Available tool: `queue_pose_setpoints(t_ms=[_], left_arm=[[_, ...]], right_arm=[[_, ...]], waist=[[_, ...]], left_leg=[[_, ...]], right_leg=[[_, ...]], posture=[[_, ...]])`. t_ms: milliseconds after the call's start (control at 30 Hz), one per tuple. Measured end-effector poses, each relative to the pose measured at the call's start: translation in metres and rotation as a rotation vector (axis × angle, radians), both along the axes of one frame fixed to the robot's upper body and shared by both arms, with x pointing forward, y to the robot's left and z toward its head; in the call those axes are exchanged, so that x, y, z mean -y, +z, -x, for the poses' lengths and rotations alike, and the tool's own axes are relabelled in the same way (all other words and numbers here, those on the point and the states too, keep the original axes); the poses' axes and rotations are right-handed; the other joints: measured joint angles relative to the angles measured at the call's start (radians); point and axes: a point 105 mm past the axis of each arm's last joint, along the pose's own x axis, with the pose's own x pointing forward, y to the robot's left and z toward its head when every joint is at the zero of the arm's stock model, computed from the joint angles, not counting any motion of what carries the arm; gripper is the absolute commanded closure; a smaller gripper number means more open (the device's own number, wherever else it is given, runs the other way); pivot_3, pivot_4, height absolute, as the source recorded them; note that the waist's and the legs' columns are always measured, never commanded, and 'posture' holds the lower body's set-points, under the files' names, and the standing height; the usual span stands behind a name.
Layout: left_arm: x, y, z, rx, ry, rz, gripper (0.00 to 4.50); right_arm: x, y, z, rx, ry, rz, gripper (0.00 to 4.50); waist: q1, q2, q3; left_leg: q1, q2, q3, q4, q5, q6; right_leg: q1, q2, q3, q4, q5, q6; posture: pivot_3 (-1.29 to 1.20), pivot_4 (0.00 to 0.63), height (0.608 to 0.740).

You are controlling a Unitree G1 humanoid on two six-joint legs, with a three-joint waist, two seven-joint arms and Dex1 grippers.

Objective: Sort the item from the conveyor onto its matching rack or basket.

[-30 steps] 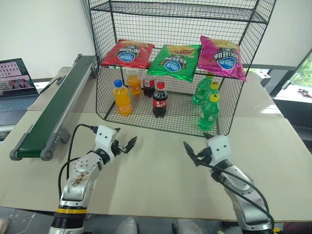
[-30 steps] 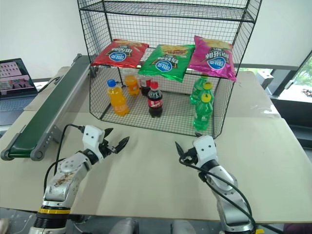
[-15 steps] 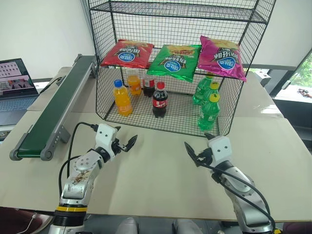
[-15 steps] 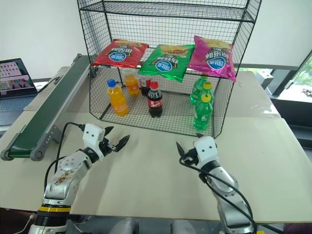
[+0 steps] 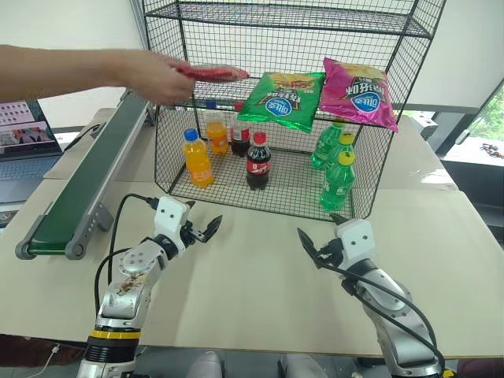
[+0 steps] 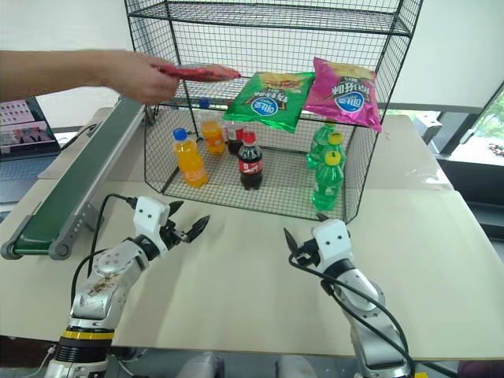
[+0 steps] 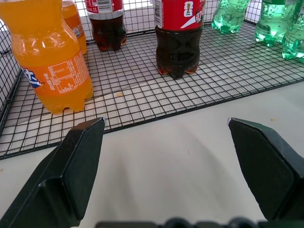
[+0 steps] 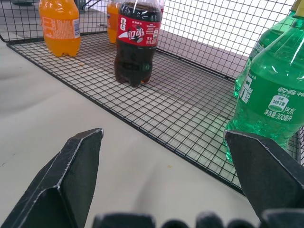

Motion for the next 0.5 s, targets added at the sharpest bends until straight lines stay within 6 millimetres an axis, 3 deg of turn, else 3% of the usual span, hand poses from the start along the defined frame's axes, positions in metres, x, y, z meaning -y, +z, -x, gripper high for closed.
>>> queue_pose_setpoints(t_ms=[500], left_arm=[[-0.0065,-0.0001,0.0044,-0.006,0.009,-0.018,0.09]], right_arm=[[-0.0048,0.0039,-0.0020,0.014,0.016,-0.002,0.00]], waist=[[0.000,0.000,0.000]], left_leg=[[0.000,0.000,0.000,0.000,0.000,0.000]], right_leg=[[0.000,0.000,0.000,0.000,0.000,0.000]], posture=[[0.00,0.150,0.738]])
